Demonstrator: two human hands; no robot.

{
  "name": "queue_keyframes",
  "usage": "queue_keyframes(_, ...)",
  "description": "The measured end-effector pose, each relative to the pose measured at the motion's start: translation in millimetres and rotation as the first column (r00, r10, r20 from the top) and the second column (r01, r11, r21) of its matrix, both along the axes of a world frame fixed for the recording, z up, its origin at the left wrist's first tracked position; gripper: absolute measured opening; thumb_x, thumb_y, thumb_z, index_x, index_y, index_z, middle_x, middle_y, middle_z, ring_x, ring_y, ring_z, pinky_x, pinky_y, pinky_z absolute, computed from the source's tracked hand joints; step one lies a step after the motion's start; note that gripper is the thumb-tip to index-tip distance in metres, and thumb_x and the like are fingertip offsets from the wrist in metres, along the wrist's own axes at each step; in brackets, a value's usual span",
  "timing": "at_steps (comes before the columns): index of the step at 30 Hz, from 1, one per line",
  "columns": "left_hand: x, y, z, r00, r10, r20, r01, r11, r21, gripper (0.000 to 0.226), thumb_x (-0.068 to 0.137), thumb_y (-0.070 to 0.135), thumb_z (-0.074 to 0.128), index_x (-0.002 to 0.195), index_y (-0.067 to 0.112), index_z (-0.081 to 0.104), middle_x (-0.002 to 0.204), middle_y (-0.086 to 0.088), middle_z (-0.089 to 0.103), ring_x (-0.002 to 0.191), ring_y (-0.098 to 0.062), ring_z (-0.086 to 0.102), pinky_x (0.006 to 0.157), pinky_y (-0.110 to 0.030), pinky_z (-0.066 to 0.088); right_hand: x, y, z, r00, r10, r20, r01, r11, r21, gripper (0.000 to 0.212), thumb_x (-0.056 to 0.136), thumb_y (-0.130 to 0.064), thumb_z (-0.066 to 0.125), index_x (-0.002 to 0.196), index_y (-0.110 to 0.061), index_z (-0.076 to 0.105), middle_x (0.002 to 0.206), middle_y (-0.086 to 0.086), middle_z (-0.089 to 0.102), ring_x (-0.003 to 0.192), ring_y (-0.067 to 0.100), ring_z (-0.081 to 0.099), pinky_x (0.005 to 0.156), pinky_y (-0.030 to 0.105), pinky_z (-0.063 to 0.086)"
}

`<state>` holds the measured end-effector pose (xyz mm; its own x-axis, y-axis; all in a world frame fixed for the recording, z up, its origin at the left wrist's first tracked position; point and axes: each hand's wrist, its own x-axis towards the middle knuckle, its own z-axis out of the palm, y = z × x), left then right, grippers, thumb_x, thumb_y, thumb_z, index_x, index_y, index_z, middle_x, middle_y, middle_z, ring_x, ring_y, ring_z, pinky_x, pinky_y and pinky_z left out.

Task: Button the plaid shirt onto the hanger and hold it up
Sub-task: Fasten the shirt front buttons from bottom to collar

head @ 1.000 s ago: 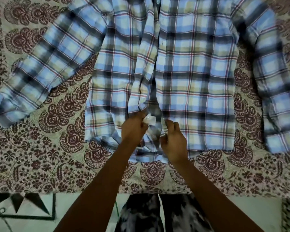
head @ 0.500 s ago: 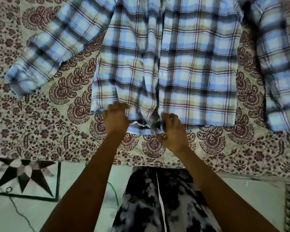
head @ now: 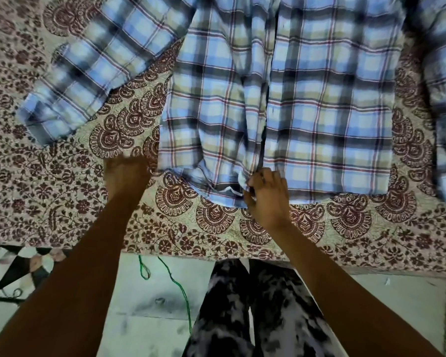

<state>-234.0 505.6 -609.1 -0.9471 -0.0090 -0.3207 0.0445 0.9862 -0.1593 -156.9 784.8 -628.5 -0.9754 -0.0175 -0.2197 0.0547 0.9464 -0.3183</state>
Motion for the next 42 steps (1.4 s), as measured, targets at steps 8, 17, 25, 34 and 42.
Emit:
queue_keyframes(8, -7, 29, -14, 0.980, -0.172, 0.096, 0.134, 0.940, 0.315, 0.049, 0.075, 0.015, 0.067, 0.122, 0.017, 0.052, 0.126, -0.014, 0.051, 0.114, -0.033, 0.051, 0.099, -0.052, 0.039, 3, -3, 1, 0.979, -0.162, 0.120, 0.172, 0.982, -0.075, 0.024, 0.081, -0.018, 0.060, 0.105, -0.013, 0.057, 0.088, 0.014, 0.068, 0.097, 0.034, 0.057, 0.085, 0.038, 0.041)
queue_keyframes(17, -27, 18, -16, 0.874, -0.482, -0.062, 0.483, 0.849, 0.214, 0.019, 0.064, 0.003, 0.073, 0.079, 0.007, 0.062, 0.064, -0.010, 0.064, 0.045, -0.024, 0.061, 0.039, -0.030, 0.050, 9, -9, -1, 0.972, -0.227, 0.064, 0.235, 0.954, -0.185, 0.026, 0.084, -0.018, 0.061, 0.108, -0.012, 0.055, 0.067, 0.011, 0.065, 0.069, 0.029, 0.061, 0.070, 0.032, 0.049)
queue_keyframes(25, -17, -63, 4, 0.991, -0.067, 0.115, 0.052, 0.990, 0.134, 0.016, 0.084, 0.018, 0.063, 0.090, 0.004, 0.059, 0.082, -0.019, 0.066, 0.068, -0.032, 0.065, 0.061, -0.041, 0.055, 26, -15, -9, 0.985, -0.052, 0.166, 0.076, 0.988, -0.137, 0.006, 0.087, -0.024, 0.048, 0.091, -0.020, 0.049, 0.073, 0.007, 0.062, 0.070, 0.027, 0.059, 0.060, 0.031, 0.051)
queue_keyframes(34, -24, 50, 6, 0.994, -0.036, -0.106, 0.085, 0.853, 0.515, 0.012, 0.084, 0.024, 0.051, 0.080, 0.016, 0.060, 0.077, -0.007, 0.069, 0.062, -0.024, 0.064, 0.058, -0.027, 0.046, 16, -5, 1, 0.975, -0.211, 0.069, 0.220, 0.963, -0.156, 0.024, 0.087, -0.034, 0.054, 0.101, -0.015, 0.054, 0.068, 0.005, 0.064, 0.058, 0.024, 0.062, 0.047, 0.013, 0.029)
queue_keyframes(42, 18, 176, -9, 0.959, -0.160, 0.235, -0.118, 0.528, 0.841, 0.022, 0.080, 0.019, 0.068, 0.098, 0.008, 0.062, 0.086, -0.009, 0.069, 0.073, -0.015, 0.062, 0.069, -0.027, 0.050, 3, 24, -3, 0.913, -0.335, 0.232, 0.357, 0.932, -0.057, 0.038, 0.084, -0.023, 0.058, 0.116, -0.006, 0.046, 0.109, 0.017, 0.056, 0.089, 0.037, 0.060, 0.065, 0.040, 0.050)
